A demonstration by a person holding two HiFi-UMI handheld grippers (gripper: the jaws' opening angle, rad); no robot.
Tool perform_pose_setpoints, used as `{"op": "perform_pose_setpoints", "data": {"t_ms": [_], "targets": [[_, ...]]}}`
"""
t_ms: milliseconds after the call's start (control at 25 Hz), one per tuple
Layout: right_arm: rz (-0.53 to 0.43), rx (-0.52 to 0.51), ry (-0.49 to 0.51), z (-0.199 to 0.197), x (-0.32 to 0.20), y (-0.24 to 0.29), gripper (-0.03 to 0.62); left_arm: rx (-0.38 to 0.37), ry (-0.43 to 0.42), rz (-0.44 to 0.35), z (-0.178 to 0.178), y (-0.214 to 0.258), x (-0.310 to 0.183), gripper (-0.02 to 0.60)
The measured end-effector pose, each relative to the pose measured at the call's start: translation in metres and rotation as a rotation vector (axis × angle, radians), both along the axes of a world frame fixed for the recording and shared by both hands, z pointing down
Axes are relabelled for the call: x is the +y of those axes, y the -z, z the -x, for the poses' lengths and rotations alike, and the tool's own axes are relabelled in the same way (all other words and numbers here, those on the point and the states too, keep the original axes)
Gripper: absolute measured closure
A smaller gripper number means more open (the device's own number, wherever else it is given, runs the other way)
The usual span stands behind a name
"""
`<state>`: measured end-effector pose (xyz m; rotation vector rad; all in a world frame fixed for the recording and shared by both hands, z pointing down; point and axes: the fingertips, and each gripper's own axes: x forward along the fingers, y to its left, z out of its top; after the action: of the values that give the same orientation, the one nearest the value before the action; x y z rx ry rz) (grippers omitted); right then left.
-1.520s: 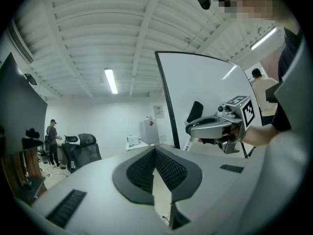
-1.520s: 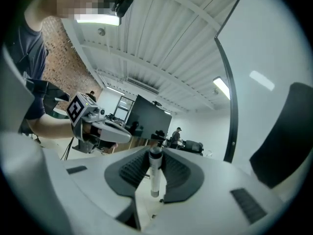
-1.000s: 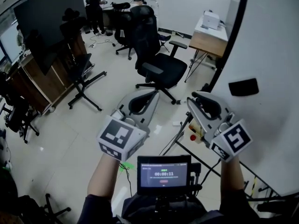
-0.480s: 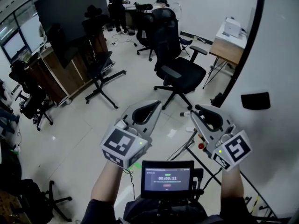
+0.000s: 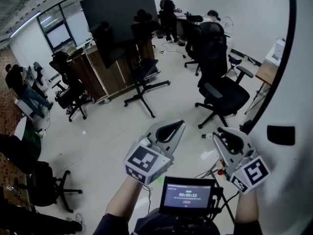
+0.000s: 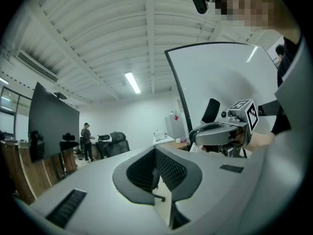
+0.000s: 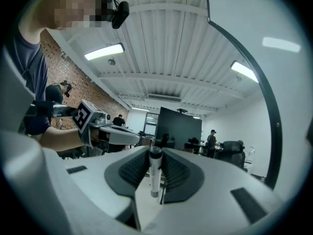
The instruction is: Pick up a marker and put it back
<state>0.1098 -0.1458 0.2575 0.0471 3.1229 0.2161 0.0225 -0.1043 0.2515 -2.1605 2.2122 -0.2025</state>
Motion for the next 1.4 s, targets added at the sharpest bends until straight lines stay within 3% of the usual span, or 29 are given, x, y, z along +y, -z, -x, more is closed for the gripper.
{"op": "perform_pose_setpoints", "data": {"t_ms": [200, 440, 720, 1120, 1400], "targets": [[0.040, -0.015, 0.117, 0.022, 0.009, -0.009, 0.502, -0.024, 0.128, 0.023, 0.011, -0.004, 0.026, 0.581], [0.027, -0.002, 0.233, 0.071, 0.044, -0.007, 0.502, -0.042, 0.256, 0.022, 0.057, -0.003, 0.070, 0.581], [-0.027, 0.042, 0.270, 0.149, 0.078, -0.014, 0.502, -0.025, 0.293, -0.014, 0.133, -0.011, 0.109, 0.581], [-0.065, 0.046, 0.291, 0.289, 0.161, -0.014, 0.502, 0.007, 0.352, -0.051, 0.275, -0.016, 0.206, 0.581], [-0.088, 0.040, 0.337, 0.359, 0.191, -0.008, 0.502, -0.007, 0.397, -0.070, 0.337, -0.011, 0.237, 0.581]]}}
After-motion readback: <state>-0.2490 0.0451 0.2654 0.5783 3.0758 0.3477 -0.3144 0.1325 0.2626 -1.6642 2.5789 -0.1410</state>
